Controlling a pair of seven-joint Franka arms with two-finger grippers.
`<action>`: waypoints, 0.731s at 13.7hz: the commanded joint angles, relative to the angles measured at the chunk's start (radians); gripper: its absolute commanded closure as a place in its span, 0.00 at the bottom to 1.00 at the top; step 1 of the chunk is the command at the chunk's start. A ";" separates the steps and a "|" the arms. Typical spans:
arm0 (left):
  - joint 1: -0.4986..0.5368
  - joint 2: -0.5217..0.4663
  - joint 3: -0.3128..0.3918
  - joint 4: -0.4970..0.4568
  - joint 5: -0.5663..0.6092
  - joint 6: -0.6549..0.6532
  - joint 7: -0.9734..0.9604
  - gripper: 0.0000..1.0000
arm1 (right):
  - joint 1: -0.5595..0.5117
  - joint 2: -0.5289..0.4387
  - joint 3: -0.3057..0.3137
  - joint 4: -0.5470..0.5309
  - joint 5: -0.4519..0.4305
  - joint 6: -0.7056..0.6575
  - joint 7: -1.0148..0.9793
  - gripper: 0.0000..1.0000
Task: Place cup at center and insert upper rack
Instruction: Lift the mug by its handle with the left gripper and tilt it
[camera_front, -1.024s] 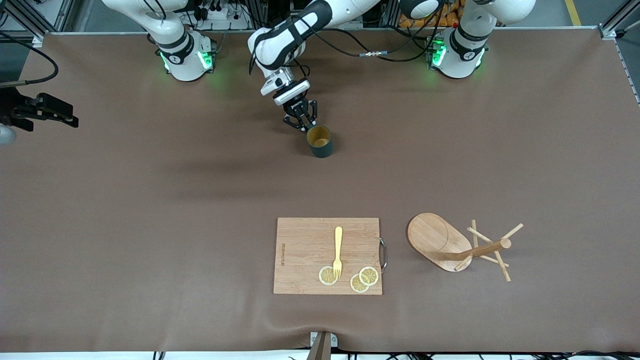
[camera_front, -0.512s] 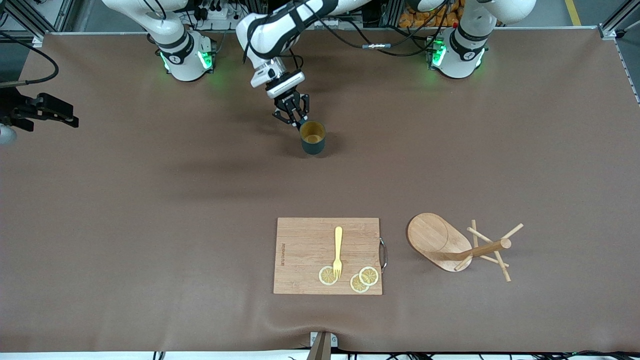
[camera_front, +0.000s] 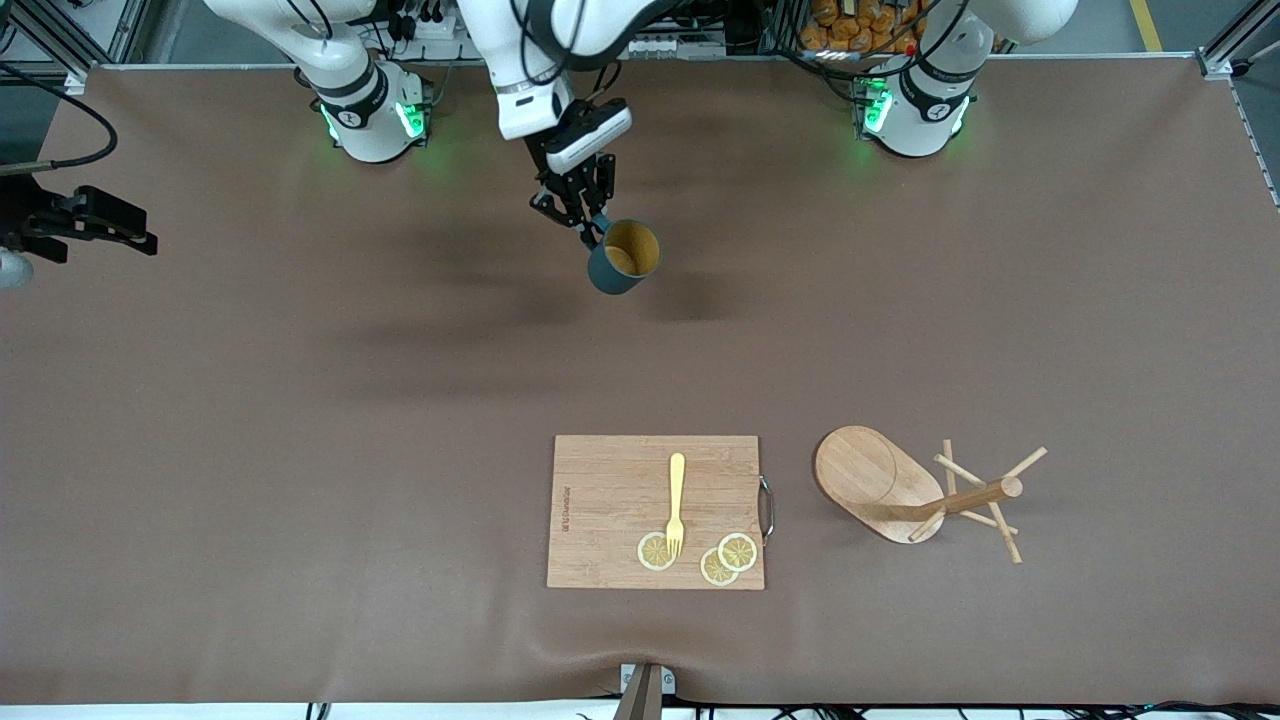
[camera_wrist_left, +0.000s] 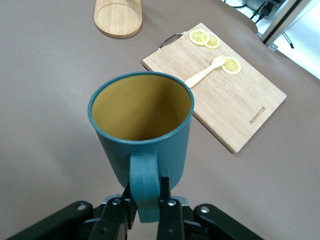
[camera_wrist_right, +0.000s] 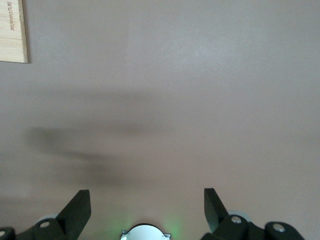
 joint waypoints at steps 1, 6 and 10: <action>0.075 -0.087 -0.003 -0.044 -0.093 0.066 0.049 1.00 | 0.012 -0.008 -0.006 0.001 0.007 0.001 0.011 0.00; 0.178 -0.153 -0.003 -0.048 -0.231 0.122 0.109 1.00 | 0.010 -0.008 -0.006 0.005 0.007 0.001 0.011 0.00; 0.281 -0.189 -0.003 -0.058 -0.366 0.160 0.196 1.00 | 0.009 -0.008 -0.008 0.010 0.007 0.001 0.009 0.00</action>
